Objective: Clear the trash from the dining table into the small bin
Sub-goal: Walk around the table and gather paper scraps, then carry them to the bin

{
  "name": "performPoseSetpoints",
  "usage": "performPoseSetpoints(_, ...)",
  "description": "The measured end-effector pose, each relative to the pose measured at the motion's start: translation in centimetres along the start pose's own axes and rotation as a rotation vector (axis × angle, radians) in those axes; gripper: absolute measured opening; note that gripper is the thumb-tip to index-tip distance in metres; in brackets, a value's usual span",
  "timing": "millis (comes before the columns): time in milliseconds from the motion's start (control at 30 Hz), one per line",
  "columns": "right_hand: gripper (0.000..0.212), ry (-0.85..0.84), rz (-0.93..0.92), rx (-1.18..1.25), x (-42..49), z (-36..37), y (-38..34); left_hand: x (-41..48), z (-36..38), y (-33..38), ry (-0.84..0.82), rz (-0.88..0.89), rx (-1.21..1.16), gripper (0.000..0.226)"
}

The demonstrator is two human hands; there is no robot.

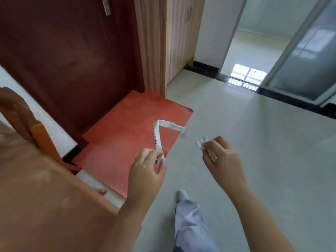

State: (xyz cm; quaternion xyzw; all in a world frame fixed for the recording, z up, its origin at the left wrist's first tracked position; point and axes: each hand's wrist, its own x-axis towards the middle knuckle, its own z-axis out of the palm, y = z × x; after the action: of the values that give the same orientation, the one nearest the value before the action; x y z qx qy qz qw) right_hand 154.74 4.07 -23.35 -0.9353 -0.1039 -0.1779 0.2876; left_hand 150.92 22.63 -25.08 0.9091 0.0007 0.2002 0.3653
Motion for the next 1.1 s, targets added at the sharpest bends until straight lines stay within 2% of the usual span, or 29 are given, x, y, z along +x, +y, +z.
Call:
performPoseSetpoints(333, 0.007, -0.145, -0.343, 0.143, 26.4, 10.6, -0.2, 21.7, 1.7, -5.7, 0.289, -0.122, 0.175, 0.008)
performPoseSetpoints(533, 0.005, -0.271, -0.528, 0.248, 34.4, 17.8, -4.4, 25.9, -1.0, -10.2, 0.479, -0.262, 0.296, 0.008)
performPoseSetpoints(733, 0.008, -0.401, -0.695, 0.375, 39.1, 25.4, -11.5, 28.7, -5.3, -15.5, 0.566, -0.421, 0.399, 0.017)
performPoseSetpoints(1100, 0.01, -0.507, -1.005, 0.523, 45.6, 39.5, -31.3, 34.4, -18.7, -28.4, 0.888, -0.587, 0.464, 0.016)
